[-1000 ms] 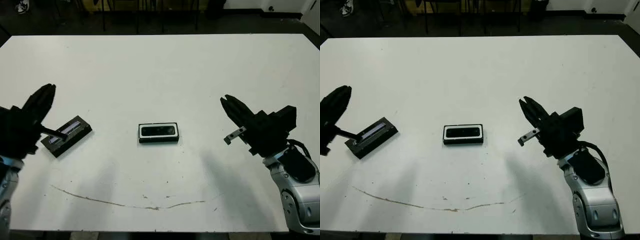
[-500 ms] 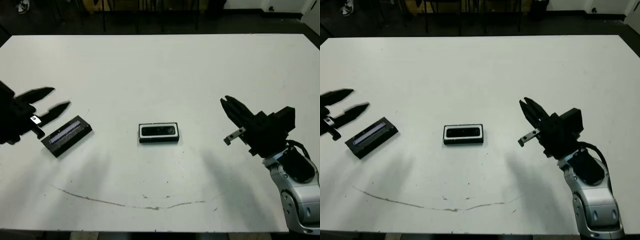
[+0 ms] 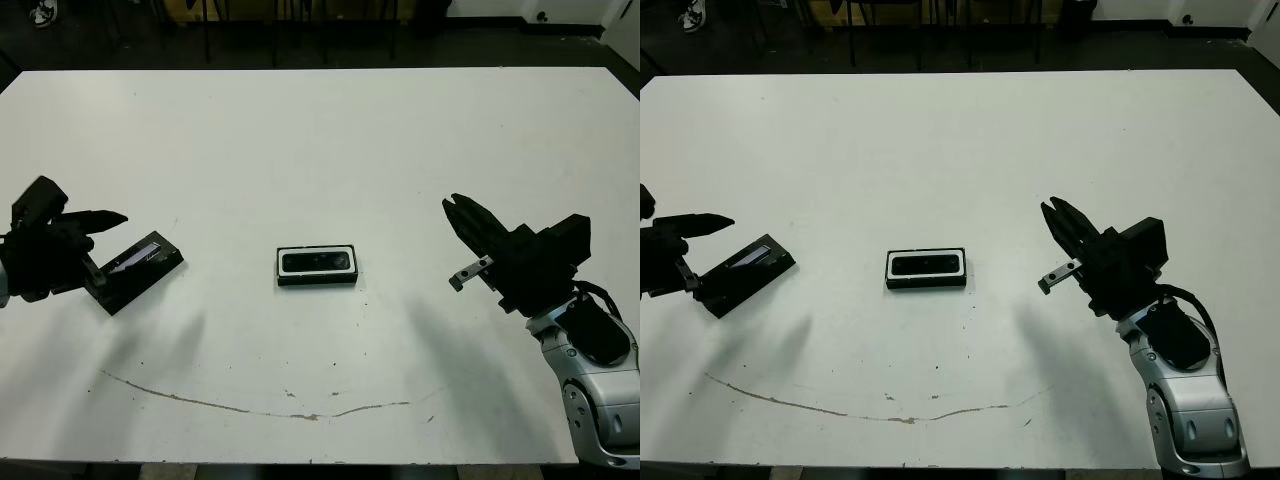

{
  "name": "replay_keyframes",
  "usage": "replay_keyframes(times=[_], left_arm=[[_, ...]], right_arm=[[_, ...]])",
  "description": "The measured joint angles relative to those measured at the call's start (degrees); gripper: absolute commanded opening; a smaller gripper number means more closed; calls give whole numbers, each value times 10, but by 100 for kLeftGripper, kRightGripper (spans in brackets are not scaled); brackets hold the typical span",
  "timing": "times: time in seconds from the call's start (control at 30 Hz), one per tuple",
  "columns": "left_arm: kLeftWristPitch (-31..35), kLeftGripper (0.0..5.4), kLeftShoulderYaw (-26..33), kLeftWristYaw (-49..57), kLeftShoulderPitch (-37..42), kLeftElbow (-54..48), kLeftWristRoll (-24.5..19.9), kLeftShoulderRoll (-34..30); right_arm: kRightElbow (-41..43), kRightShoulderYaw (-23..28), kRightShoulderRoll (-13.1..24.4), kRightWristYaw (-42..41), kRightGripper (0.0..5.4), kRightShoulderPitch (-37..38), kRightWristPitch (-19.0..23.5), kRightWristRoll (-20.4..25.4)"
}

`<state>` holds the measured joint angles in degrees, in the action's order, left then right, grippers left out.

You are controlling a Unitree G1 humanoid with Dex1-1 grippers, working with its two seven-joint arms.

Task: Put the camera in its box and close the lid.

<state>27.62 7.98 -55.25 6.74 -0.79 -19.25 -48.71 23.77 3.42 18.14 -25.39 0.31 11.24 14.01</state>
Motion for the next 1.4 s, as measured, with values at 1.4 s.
replay_keyframes(times=[1.4], left_arm=[[-21,539,-33,2,2,155,39,19]], right_arm=[[18,-7,16,10,0,15,8,-8]])
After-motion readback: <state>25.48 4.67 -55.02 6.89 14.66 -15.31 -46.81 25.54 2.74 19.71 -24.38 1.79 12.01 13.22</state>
